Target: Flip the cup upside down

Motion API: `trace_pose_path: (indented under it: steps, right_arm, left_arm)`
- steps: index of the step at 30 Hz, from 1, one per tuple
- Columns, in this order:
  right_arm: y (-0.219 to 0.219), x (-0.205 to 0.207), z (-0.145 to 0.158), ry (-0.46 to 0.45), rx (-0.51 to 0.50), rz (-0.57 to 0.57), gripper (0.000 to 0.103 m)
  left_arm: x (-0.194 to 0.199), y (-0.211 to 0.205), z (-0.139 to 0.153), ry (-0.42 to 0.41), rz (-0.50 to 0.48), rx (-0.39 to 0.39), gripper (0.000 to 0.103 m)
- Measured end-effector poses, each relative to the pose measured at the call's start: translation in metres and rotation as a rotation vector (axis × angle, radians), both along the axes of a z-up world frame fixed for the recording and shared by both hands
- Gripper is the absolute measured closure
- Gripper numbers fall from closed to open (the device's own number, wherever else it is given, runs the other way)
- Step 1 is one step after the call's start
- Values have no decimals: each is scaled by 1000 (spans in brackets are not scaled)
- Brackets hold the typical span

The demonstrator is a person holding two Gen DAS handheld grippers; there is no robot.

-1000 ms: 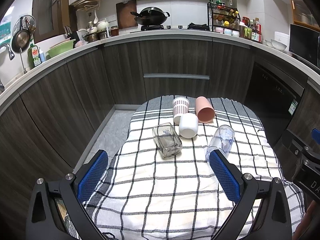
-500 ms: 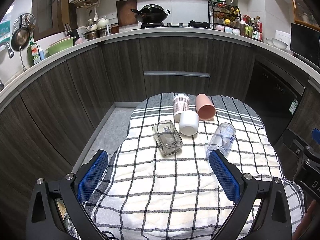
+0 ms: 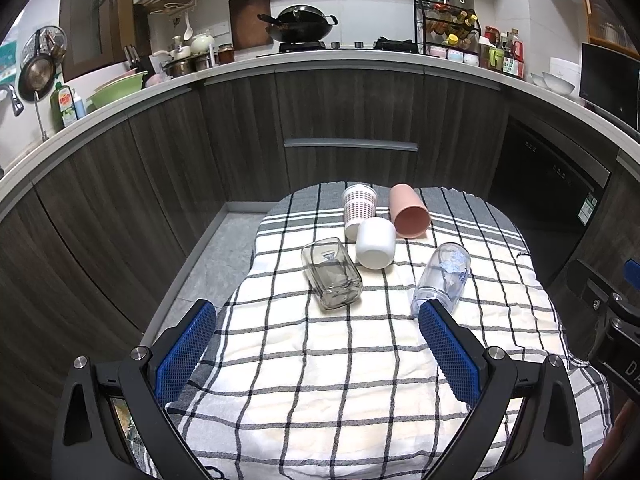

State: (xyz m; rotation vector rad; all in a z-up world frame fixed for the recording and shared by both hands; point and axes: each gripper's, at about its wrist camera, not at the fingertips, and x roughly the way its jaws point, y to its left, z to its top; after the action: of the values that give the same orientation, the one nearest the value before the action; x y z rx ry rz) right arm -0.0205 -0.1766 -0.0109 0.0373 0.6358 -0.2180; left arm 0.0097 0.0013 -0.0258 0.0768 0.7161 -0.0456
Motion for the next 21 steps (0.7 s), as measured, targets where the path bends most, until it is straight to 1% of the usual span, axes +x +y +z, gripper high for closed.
trace_pose_path:
  steps: [10, 16, 21]
  right_arm:
    - [-18, 7, -2, 12, 2, -43, 4]
    - [-36, 13, -10, 21, 8, -92, 4]
    - [-51, 19, -17, 27, 6, -129, 3]
  left_arm:
    - [18, -23, -9, 21, -64, 9, 0]
    - [35, -44, -21, 34, -128, 19, 0]
    - [55, -69, -35, 69, -192, 25, 0]
